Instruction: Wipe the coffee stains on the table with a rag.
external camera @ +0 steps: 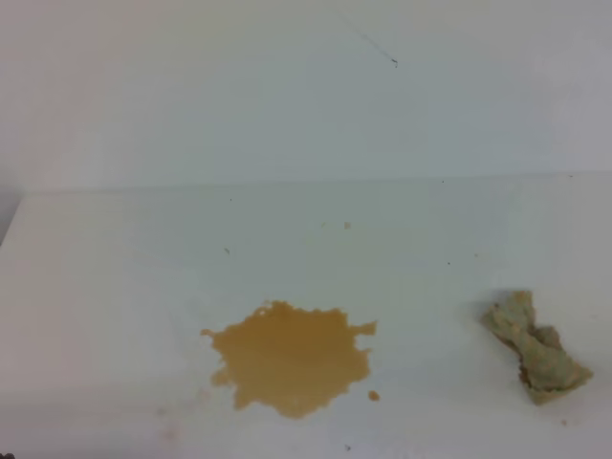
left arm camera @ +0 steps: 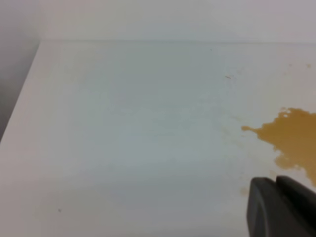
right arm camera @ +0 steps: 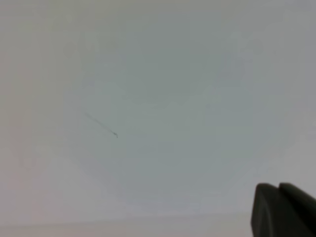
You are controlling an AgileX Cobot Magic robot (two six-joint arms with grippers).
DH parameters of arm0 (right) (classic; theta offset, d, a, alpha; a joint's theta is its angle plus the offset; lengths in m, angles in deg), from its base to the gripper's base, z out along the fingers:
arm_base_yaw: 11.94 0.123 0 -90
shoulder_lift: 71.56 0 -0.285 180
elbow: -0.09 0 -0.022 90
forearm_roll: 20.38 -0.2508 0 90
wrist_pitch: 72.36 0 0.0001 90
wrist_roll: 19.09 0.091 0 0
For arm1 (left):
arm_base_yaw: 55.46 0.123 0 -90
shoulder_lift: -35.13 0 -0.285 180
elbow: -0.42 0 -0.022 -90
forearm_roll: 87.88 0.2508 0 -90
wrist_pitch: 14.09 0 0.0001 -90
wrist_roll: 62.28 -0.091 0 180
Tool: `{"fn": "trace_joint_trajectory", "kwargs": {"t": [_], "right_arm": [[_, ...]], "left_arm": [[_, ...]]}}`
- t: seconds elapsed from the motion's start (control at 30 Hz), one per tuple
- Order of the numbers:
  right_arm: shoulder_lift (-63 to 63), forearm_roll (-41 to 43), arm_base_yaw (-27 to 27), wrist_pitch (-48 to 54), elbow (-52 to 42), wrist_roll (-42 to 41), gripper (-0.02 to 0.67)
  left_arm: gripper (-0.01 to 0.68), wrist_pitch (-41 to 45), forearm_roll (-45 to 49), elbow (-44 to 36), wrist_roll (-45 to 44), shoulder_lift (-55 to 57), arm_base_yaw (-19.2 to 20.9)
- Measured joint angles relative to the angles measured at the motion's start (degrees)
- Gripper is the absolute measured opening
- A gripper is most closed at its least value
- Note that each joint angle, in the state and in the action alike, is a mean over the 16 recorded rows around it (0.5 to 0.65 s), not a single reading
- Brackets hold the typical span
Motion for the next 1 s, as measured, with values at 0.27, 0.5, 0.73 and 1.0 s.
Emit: {"fn": "trace_joint_trajectory", "kwargs": {"t": [0.27,0.5,0.73,1.0], "right_arm": [[9.3,-0.6,0.0,14.0,12.9,-0.5,-0.003],[28.6,-1.8,0.0,28.0,27.0,-6.3,-0.003],[49.1,-3.7,0.0,36.3,37.6,-13.4,-0.003],[64.3,-9.0,0.1,36.8,42.7,-18.5,-0.003]], "left_arm": [[-0.002,0.0,0.0,0.0,0.0,0.0,0.0],[-0.003,0.0,0.0,0.0,0.0,0.1,0.0],[-0.003,0.0,0.0,0.0,0.0,0.1,0.0],[-0.003,0.0,0.0,0.0,0.0,0.0,0.0]]}}
